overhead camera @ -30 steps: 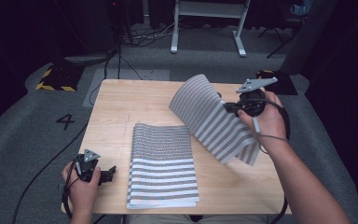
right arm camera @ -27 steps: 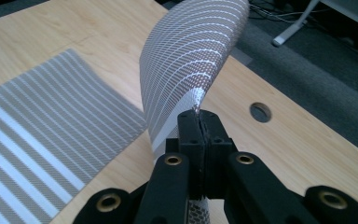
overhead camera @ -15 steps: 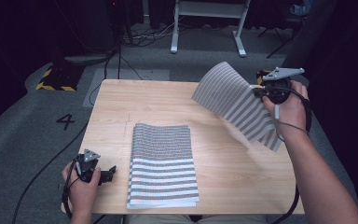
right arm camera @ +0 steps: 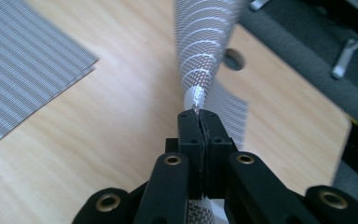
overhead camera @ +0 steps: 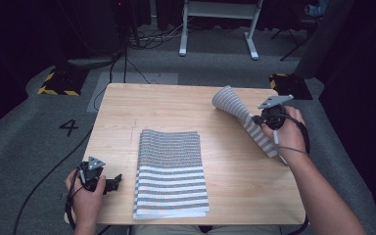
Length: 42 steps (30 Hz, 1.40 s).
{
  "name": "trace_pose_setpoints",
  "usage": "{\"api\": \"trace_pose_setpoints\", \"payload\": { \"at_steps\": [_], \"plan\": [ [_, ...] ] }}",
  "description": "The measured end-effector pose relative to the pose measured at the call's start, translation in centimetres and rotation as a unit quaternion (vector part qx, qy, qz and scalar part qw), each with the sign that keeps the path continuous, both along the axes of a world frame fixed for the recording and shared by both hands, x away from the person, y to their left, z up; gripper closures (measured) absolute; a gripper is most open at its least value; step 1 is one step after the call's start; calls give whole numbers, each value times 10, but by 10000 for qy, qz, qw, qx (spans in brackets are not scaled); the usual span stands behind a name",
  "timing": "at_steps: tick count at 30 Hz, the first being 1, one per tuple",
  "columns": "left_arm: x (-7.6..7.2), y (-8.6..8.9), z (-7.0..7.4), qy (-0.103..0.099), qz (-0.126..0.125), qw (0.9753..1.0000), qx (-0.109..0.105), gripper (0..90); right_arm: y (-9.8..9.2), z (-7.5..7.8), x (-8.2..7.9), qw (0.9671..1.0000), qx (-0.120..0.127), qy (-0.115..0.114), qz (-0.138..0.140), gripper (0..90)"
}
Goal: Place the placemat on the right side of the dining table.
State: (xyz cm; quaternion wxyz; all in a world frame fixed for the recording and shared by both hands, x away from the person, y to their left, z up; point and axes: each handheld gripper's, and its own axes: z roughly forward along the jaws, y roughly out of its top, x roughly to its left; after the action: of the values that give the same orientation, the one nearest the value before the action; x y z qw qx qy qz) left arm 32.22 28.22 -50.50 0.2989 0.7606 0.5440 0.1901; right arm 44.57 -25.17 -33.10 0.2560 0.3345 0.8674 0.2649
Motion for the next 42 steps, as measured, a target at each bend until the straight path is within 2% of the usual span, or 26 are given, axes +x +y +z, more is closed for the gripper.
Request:
{"api": "trace_pose_setpoints", "payload": {
  "at_steps": [2,7,8,9,10,11,13,18,20,22,23,24,25,26,27,28,29,30,34,35,36,37,39,40,41,42],
  "plan": [
    [0,0,0,0,-2,10000,-3,0,3,-5,-2,10000,-29,68,42,896],
    [0,0,0,3,3,10000,7,0,10,-39,-9,9976,-240,504,398,894],
    [0,0,0,3,3,10000,7,0,10,-39,-9,9976,-240,504,398,894],
    [0,0,0,14,-1,10000,12,0,8,-53,-9,9962,-270,677,469,894],
    [0,0,0,14,-1,10000,12,0,8,-53,-9,9962,-270,677,469,894],
    [0,0,0,13,-2,10000,8,0,5,-65,-10,9944,-303,897,478,893],
    [0,0,0,13,-8,10000,-2,0,2,-74,-10,9937,-291,975,472,893],
    [0,0,0,13,-3,10000,10,0,-6,-81,-10,9938,-388,959,397,891],
    [0,0,0,14,-8,10000,1,1,-8,-86,-12,9905,-180,1303,412,805],
    [0,0,0,18,-13,10000,-3,1,-9,-89,-13,9894,125,1391,403,647],
    [0,0,0,14,-16,10000,-3,2,-9,-88,-16,9870,593,1461,321,586],
    [0,0,0,14,-16,10000,-3,2,-9,-88,-16,9870,593,1461,321,586],
    [0,0,0,17,-12,10000,-3,2,-13,-82,-17,9827,1123,1456,225,520],
    [0,0,0,17,-12,10000,-3,2,-13,-82,-17,9827,1123,1456,225,520],
    [0,0,0,16,-13,10000,-3,2,-21,-74,-16,9835,1346,1211,49,451],
    [0,0,0,16,-13,10000,-3,2,-21,-74,-16,9835,1346,1211,49,451],
    [0,0,0,14,-12,10000,-3,2,-32,-66,-13,9836,1517,952,-216,427],
    [-1,0,0,6,-3,10000,6,3,-39,-63,-11,9832,1563,865,-367,420],
    [-1,-1,0,15,-2,10000,-15,3,-60,-61,-6,9814,1595,637,-857,407],
    [-2,-1,0,-1,-12,10000,26,3,-74,-67,-2,9819,1428,521,-1126,400],
    [-2,-1,0,-1,-12,10000,26,3,-74,-67,-2,9819,1428,521,-1126,400],
    [-3,-2,0,-6,-24,10000,15,3,-86,-78,1,9803,1274,512,-1420,395],
    [-4,-2,0,7,-6,10000,3,3,-98,-91,4,9775,1173,631,-1637,395],
    [-4,-2,0,7,-6,10000,3,3,-98,-91,4,9775,1173,631,-1637,395],
    [-5,-2,0,4,4,10000,10,3,-109,-103,7,9739,1150,709,-1825,395],
    [-5,-2,0,4,4,10000,10,3,-113,-109,8,9727,1143,722,-1886,395]
  ]
}}
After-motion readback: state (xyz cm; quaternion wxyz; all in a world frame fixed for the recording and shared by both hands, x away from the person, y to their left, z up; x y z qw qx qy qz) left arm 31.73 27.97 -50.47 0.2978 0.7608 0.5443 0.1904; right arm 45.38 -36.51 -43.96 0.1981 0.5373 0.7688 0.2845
